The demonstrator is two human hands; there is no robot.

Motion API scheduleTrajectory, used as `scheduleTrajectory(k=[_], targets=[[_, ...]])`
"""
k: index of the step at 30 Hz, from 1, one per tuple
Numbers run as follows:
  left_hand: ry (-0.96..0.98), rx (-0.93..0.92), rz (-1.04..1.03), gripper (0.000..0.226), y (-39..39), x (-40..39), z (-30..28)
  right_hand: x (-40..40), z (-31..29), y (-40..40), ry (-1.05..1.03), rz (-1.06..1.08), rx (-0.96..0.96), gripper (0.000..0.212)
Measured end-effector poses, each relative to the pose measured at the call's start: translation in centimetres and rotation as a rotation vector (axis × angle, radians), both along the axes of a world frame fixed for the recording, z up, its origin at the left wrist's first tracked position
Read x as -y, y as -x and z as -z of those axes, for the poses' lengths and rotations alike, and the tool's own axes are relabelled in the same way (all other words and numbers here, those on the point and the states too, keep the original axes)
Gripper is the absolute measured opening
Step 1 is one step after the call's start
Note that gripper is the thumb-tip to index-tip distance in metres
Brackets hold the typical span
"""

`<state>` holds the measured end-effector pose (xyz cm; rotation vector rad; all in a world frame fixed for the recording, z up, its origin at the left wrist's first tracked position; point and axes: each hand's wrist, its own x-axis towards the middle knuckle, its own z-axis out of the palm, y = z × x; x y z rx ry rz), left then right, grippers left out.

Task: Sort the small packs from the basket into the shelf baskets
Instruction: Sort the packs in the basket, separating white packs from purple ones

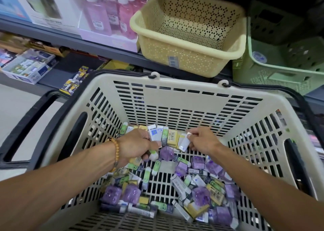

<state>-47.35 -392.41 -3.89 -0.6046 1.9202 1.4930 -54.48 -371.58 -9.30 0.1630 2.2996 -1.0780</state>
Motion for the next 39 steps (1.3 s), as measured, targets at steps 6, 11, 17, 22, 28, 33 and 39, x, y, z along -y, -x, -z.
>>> scheduleTrajectory(k=[6,11,17,22,28,33,39], targets=[[0.035,0.056,0.146,0.027,-0.2,0.2,0.0,1.6,1.1,-0.3,0.052,0.119,-0.072,0.021],[0.029,0.057,0.222,0.019,-0.1,-0.1,-0.8,2.2,-2.7,-0.9,0.262,-0.018,-0.071,0.014],[0.027,0.039,0.188,0.017,-0.6,0.0,-1.7,5.1,-4.2,-1.8,0.293,-0.321,0.089,0.018],[-0.149,0.194,-0.153,0.010,-2.9,1.4,-2.4,6.7,-3.1,-0.8,0.299,-0.153,0.069,0.028],[-0.149,0.182,-0.369,0.014,-4.9,4.0,-3.4,12.5,-1.3,-0.3,0.317,-0.149,0.113,0.027],[-0.117,0.120,-0.437,0.015,-5.4,4.5,-3.6,15.5,-0.9,0.4,0.342,-0.212,0.101,0.020],[-0.160,0.118,-0.534,0.016,-4.9,5.1,-3.6,12.9,1.0,0.3,0.130,-0.459,-0.221,0.036]])
